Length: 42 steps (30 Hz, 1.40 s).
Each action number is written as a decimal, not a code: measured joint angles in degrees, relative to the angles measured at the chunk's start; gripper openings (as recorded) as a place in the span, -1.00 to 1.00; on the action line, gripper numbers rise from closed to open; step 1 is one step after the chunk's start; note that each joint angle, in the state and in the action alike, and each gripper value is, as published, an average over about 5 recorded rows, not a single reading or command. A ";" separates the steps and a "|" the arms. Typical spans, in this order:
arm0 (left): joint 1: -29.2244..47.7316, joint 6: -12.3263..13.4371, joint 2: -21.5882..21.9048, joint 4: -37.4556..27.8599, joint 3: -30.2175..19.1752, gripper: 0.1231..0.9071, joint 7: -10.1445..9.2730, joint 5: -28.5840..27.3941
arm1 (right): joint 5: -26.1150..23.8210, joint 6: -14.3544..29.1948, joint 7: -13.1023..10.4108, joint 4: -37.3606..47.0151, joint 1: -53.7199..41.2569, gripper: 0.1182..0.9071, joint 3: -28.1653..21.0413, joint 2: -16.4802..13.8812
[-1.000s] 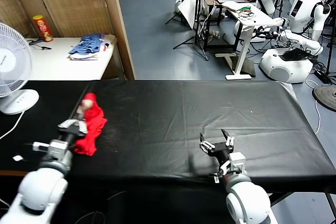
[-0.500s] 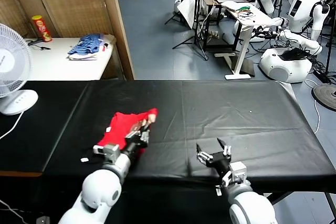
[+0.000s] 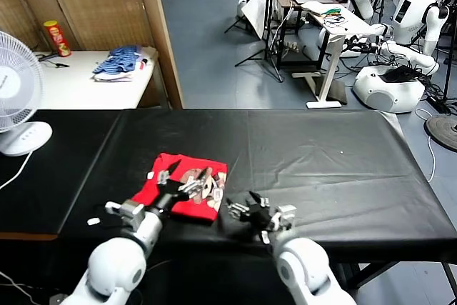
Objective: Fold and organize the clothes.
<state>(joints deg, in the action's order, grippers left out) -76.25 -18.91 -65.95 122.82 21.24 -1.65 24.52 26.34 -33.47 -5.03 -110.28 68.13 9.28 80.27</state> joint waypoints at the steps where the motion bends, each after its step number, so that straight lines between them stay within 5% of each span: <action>1: -0.79 0.12 0.03 0.57 0.71 0.72 -0.19 -0.03 | 0.09 0.44 -0.05 1.44 -1.01 0.71 -0.70 0.60; 5: -4.07 0.71 -0.31 2.52 3.88 0.72 -0.49 -0.35 | 0.11 2.19 0.43 6.93 -4.95 0.35 -2.96 2.49; 10: -8.13 2.07 -1.09 4.21 7.71 0.72 -0.50 -0.86 | -2.70 4.57 2.85 12.11 -9.02 -0.35 -4.33 3.03; 14: -10.78 3.15 -1.57 4.67 10.24 0.72 -0.82 -1.03 | -7.64 8.49 6.50 14.91 -11.79 -0.85 -4.15 1.92; 17: -11.99 4.36 -1.75 4.33 11.55 0.72 -1.63 -1.35 | -12.59 12.51 10.22 16.01 -13.04 -0.96 -3.42 0.12; 22: -13.01 7.93 -1.69 2.68 12.56 0.72 -2.35 -1.70 | -18.22 17.79 13.21 15.28 -12.05 -0.54 -2.05 -4.12; 31: -15.07 13.19 -0.59 -0.46 12.03 0.72 -2.59 -3.75 | -20.09 23.31 6.16 4.44 1.14 0.61 2.78 -8.40; 36: -16.96 11.52 0.12 0.35 10.76 0.72 -5.48 -3.77 | -20.29 26.48 1.13 -4.57 13.71 0.72 7.01 -7.83; 42: -21.73 10.51 1.07 3.36 10.41 0.72 -6.33 -3.98 | -21.99 29.79 -3.90 -14.49 29.15 0.72 11.29 -7.21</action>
<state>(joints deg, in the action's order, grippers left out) -97.97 -8.40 -64.88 126.18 31.65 -7.98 20.54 4.36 -3.68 -8.93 -124.78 97.29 20.57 73.06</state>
